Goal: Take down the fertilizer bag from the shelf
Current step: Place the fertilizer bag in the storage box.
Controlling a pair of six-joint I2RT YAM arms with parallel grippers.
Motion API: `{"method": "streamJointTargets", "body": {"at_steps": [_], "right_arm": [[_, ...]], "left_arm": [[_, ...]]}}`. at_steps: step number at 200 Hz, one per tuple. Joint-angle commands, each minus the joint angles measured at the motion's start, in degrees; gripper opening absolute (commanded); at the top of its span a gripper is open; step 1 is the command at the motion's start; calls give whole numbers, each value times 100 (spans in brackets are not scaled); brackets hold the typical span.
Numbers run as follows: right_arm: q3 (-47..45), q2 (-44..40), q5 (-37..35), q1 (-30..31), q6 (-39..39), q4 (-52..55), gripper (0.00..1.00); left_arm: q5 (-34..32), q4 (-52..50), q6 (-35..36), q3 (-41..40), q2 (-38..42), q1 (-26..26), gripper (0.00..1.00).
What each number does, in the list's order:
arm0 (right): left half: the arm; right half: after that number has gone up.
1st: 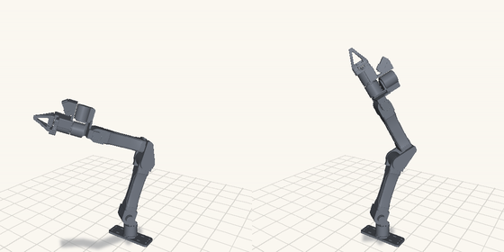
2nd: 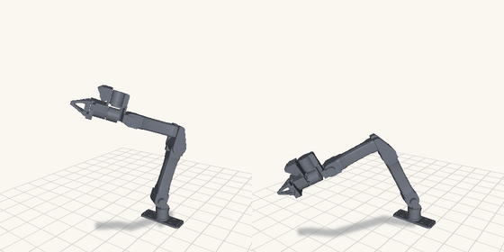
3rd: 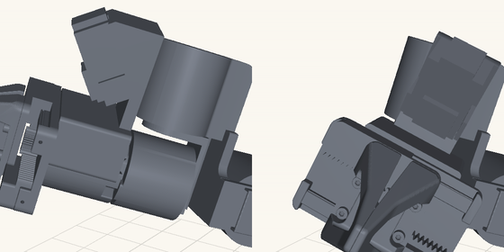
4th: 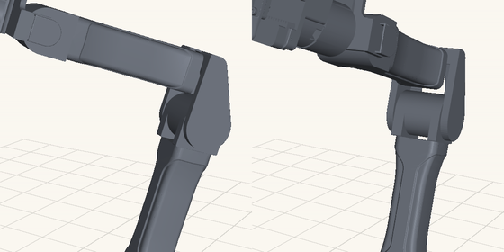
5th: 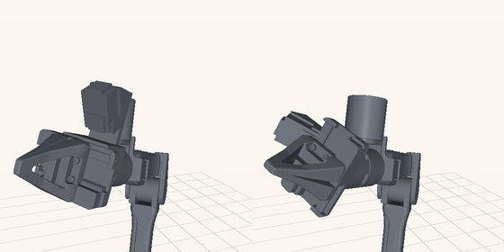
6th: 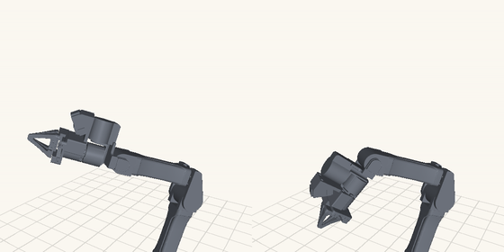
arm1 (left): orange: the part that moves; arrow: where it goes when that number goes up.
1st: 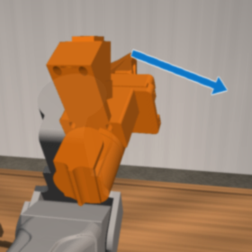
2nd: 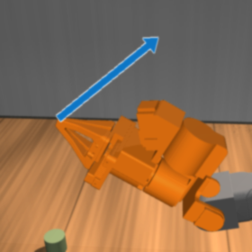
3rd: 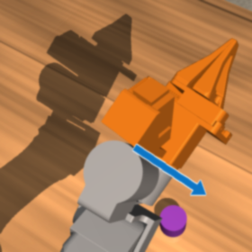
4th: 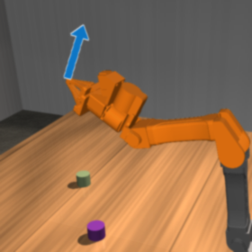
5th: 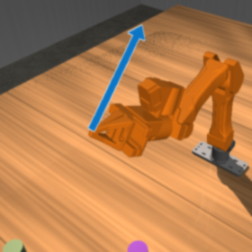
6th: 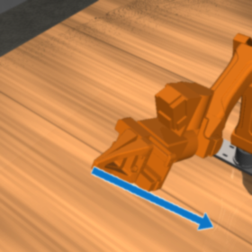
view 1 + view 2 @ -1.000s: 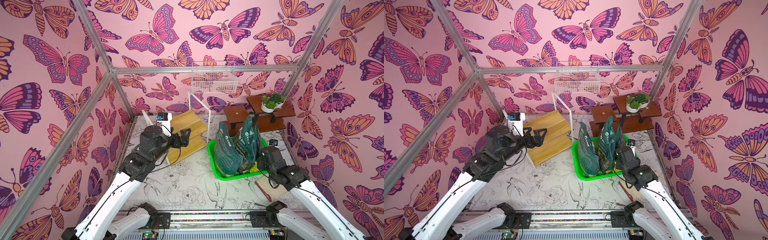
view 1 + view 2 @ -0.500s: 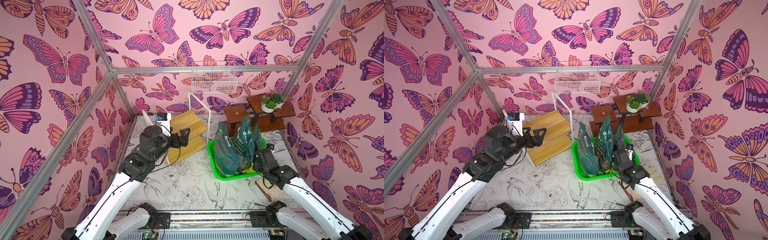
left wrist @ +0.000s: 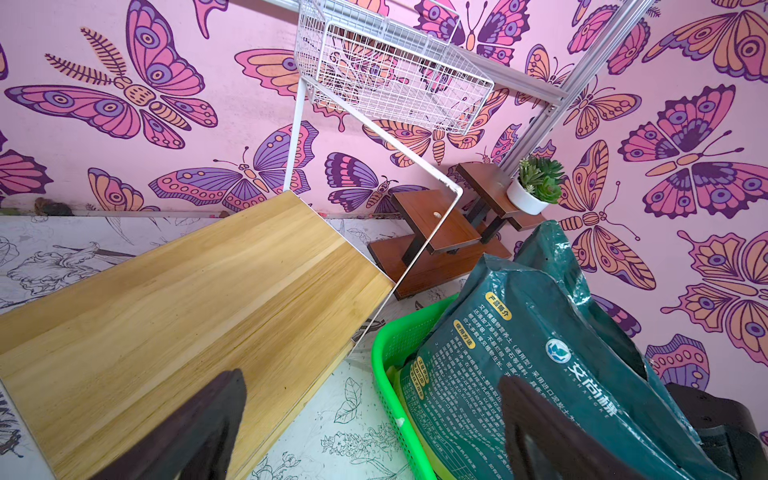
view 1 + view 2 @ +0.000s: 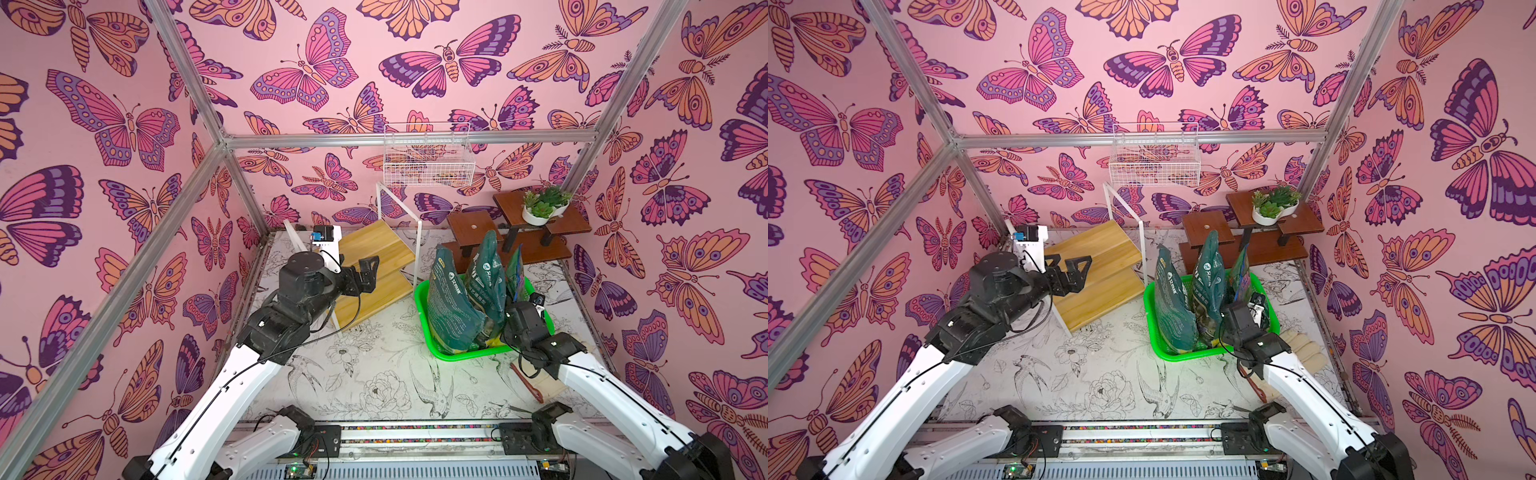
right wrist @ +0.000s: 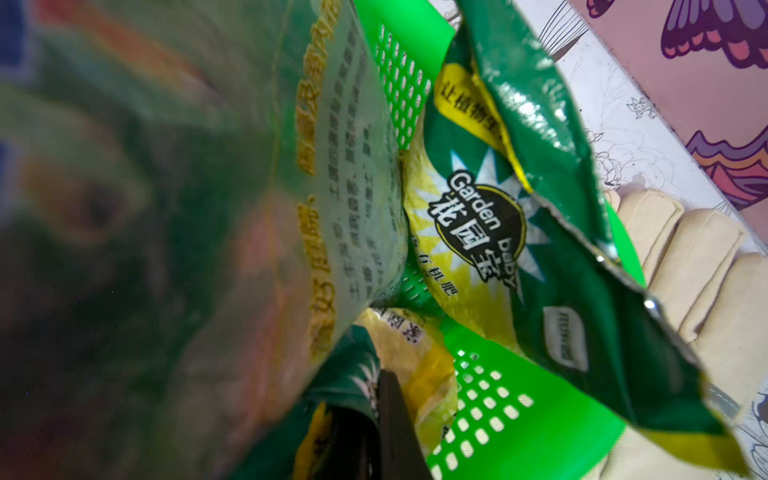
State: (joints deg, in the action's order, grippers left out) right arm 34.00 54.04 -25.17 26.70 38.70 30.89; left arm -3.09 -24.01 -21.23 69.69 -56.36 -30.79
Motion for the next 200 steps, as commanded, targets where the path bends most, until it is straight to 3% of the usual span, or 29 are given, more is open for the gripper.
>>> {"method": "streamJointTargets", "body": {"at_steps": [1,17,40,94,128,157,200], "right_arm": [[193,-147,424,13,-199,184,13],[405,-281,400,10,-405,262,34],[837,-448,364,15,-588,494,48],[1744,-733,206,12,-944,831,54],[2406,-454,-364,-90,-1615,968,67],[2956,142,863,-1070,-1919,932,68],[3170,487,1222,-2185,-2013,404,70]], "left_arm": [[-156,90,59,-103,90,-23,100],[-204,87,88,-94,84,-24,100],[-253,92,151,-17,81,-21,100],[-511,62,337,216,64,-22,100],[-1161,-182,615,618,25,0,100],[-1713,-802,815,1040,-155,412,100],[-1767,-832,867,952,231,1378,100]]}}
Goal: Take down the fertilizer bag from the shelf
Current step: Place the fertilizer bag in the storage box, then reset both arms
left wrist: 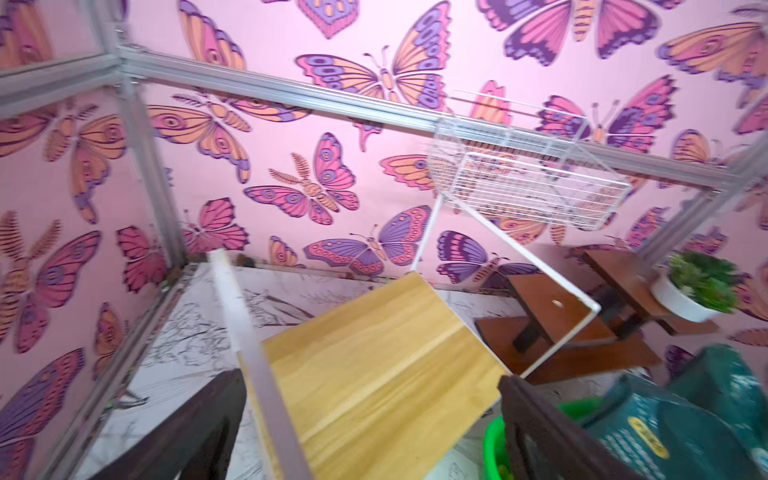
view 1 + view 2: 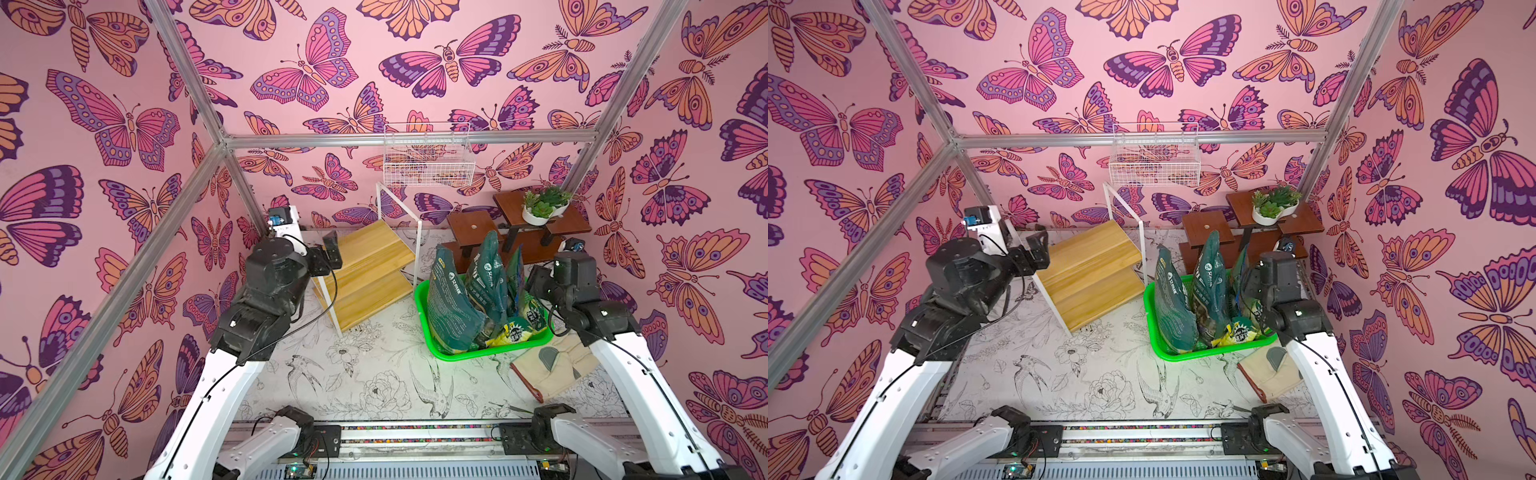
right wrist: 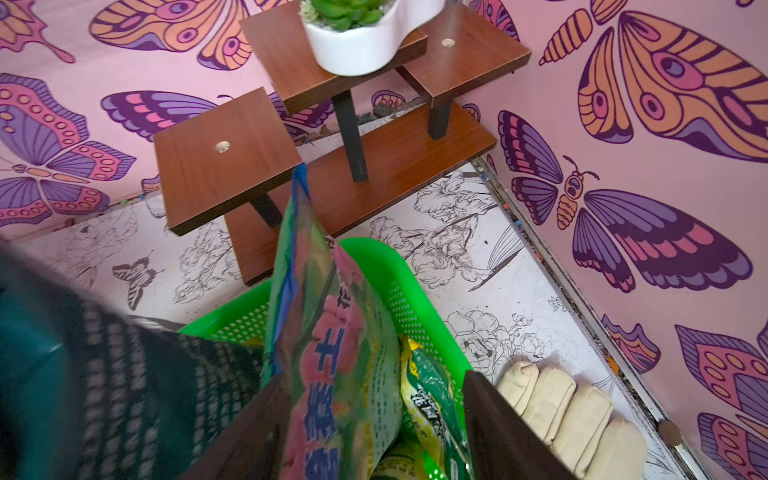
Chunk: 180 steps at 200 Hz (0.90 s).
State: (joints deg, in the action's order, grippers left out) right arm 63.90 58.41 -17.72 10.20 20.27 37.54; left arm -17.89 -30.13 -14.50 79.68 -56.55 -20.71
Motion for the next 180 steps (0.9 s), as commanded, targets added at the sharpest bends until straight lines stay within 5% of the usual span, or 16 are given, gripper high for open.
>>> {"method": "streamJointTargets", "body": {"at_steps": [1,49,90,137,180], "right_arm": [[178,53,491,-566,-167,-276,70],[-128,894,21,-1334,-381,-830,76],[-1581,975,-302,-1690,-257,-2705,77],[-2223,1594,-510,-1696,-326,-3587,80],[-2724,2134,-519,-1691,-508,-4806,81]], "left_arm": [[-295,-221,202,-52,259,386,100],[-688,-301,7,-349,321,1352,100],[546,-177,-1123,-1032,356,3087,100],[32,714,-998,-2513,-16,3335,100],[-303,2901,-1118,-4473,-18,3360,100]]}}
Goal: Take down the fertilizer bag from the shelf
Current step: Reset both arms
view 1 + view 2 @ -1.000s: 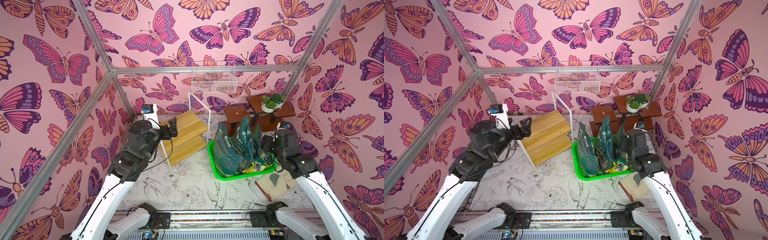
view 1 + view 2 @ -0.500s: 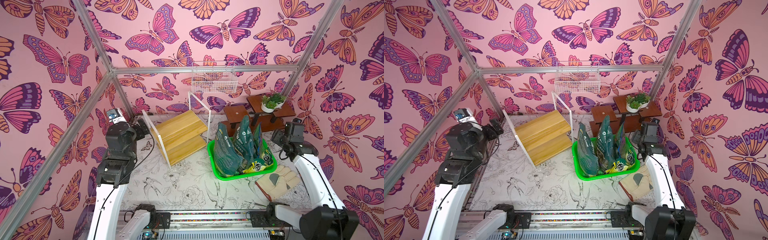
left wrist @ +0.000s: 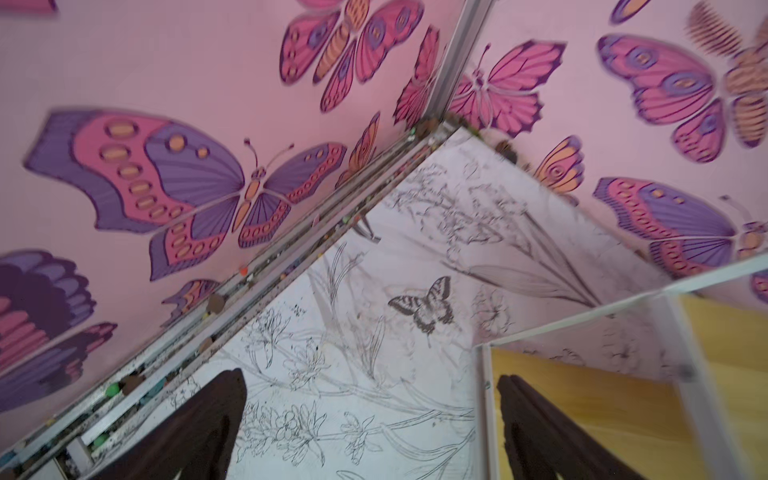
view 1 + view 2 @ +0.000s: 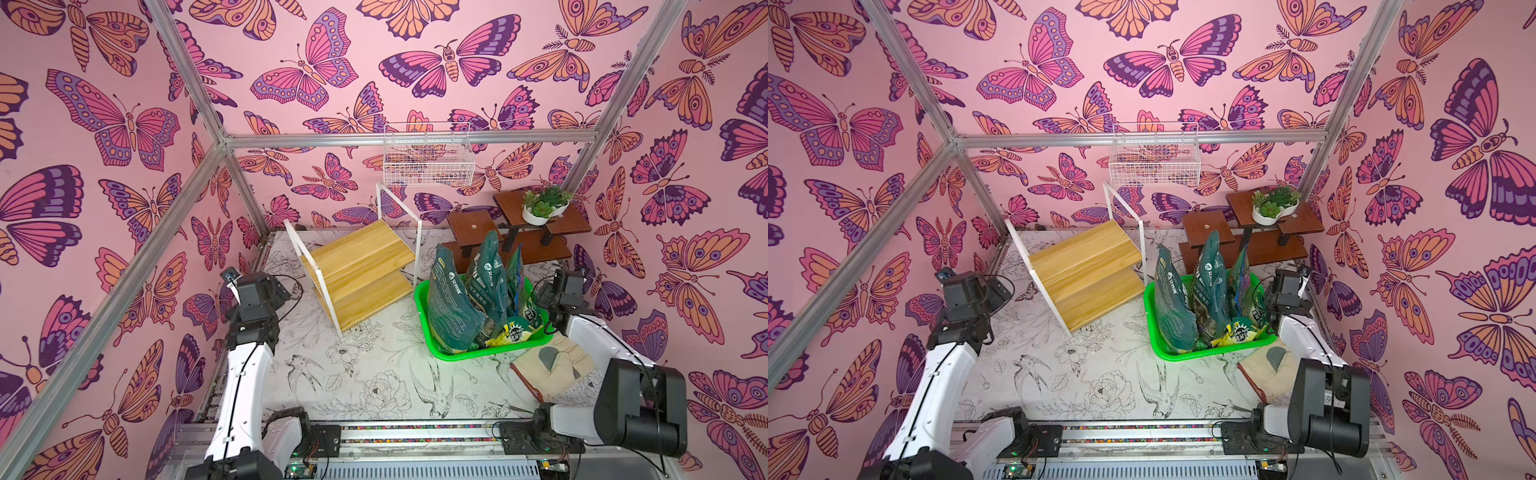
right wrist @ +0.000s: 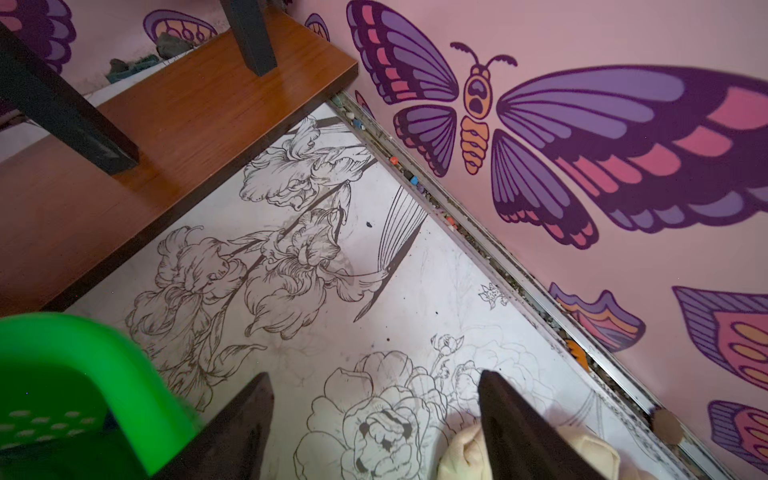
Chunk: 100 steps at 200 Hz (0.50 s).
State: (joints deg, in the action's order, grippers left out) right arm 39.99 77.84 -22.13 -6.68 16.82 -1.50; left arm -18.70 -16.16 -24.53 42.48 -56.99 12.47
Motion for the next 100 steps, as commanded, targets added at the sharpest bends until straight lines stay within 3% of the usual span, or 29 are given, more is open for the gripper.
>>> {"method": "streamJointTargets", "body": {"at_steps": [1,29,59,82,100], "right_arm": [[-346,193,-75,-6,-166,-939,81],[-974,309,214,-4,-318,-2420,83],[-1109,433,761,228,-895,-2919,84],[-1546,645,836,776,-1648,-4132,84],[-1895,589,803,881,-1746,-4630,85]], "left_arm": [[-222,1561,-110,-791,28,39,100],[58,2991,171,-1569,-142,43,100],[1091,3487,535,-1706,-656,-27,100],[1093,4248,647,-1946,-1195,-255,100],[756,4899,1067,-2129,-1439,-669,100]]}}
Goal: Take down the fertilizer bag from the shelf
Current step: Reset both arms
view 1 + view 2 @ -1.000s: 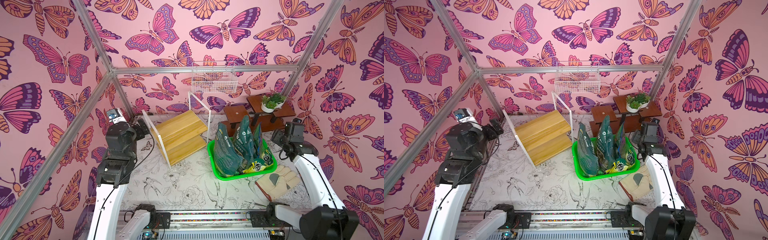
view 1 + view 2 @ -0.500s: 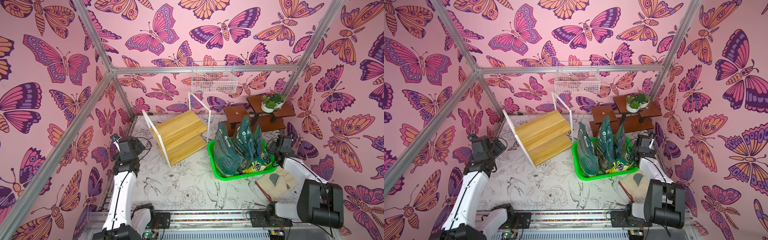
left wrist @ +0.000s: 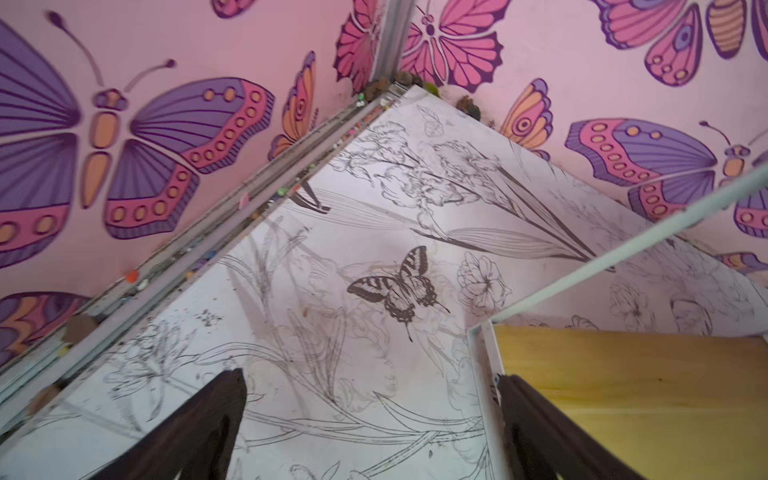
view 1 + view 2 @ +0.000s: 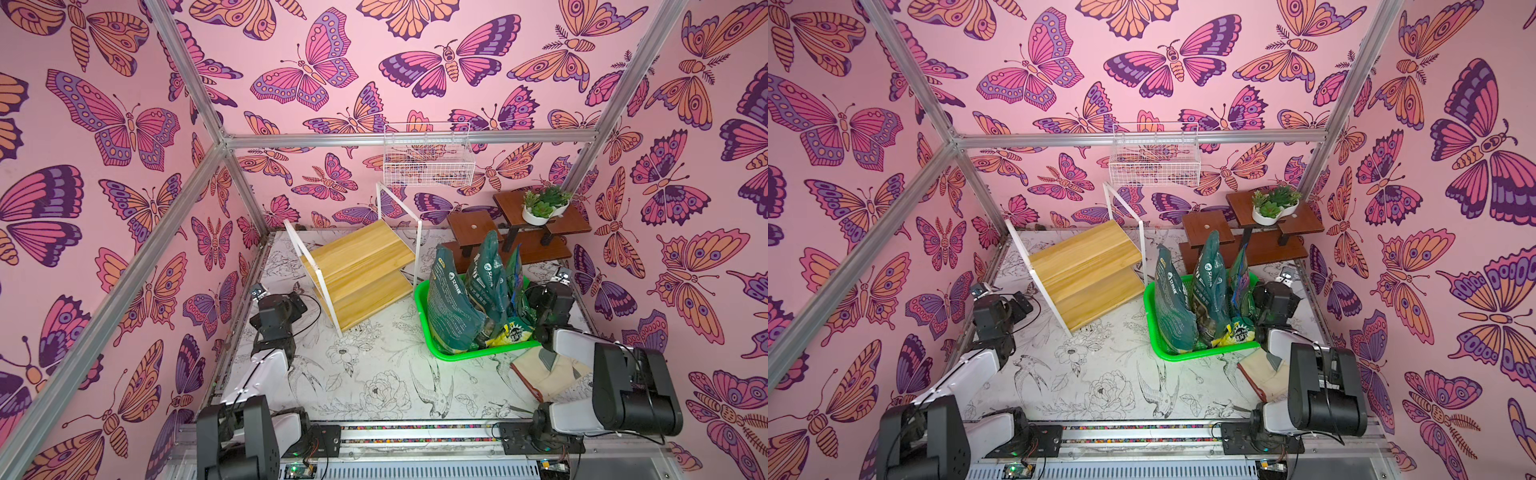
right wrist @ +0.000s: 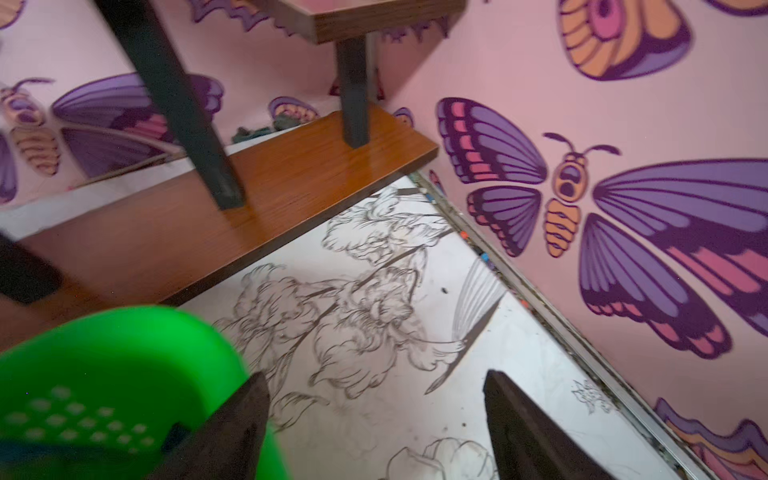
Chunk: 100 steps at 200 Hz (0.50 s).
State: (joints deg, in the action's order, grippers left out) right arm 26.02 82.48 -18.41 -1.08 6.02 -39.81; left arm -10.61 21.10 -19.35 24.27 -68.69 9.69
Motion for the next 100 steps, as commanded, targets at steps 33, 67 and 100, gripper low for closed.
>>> {"method": "streamJointTargets", "body": {"at_steps": [33,67,100], "right_arm": [[-655,388,672,330,-789,-1343,88],[-454,339,716,274,-692,-863,99],[-458,351,729,273,-691,-894,99]], "left_arm": [[-401,1789,1344,-323,-771,-984,100],[-470,3222,1616,-697,-1585,-1119,100],[-811,3280,1476,-599,-1891,-1142,100]]}}
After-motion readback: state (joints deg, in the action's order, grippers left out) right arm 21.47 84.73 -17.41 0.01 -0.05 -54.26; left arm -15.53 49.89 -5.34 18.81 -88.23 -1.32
